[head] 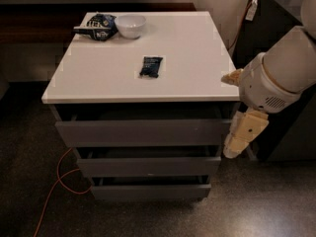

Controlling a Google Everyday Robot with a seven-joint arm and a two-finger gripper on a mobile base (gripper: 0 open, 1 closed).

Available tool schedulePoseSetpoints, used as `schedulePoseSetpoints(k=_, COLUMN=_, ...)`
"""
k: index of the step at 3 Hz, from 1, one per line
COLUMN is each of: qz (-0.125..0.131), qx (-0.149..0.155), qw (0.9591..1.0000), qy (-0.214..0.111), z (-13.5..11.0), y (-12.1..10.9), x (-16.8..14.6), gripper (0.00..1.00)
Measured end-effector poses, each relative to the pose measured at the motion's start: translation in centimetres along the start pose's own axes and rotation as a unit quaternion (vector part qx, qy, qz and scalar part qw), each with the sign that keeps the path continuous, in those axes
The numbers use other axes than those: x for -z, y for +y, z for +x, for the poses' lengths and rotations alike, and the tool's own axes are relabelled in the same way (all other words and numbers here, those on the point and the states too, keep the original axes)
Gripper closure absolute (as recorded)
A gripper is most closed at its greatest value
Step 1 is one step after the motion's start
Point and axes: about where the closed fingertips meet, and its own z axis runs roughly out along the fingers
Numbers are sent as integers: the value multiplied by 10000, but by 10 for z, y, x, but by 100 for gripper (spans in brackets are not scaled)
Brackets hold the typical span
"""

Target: Open middle drawer

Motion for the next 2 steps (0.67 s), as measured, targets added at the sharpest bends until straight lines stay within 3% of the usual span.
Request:
schedulePoseSetpoints(k=1, qz=143, qx=197, qw=9997, qy=-52, z=-2, y=3, x=-15, gripper=0)
schedulePoseSetpoints(k=2, qz=149, qx=197, qw=9997, qy=-53, z=-2, y=2, x=-15, gripper=0)
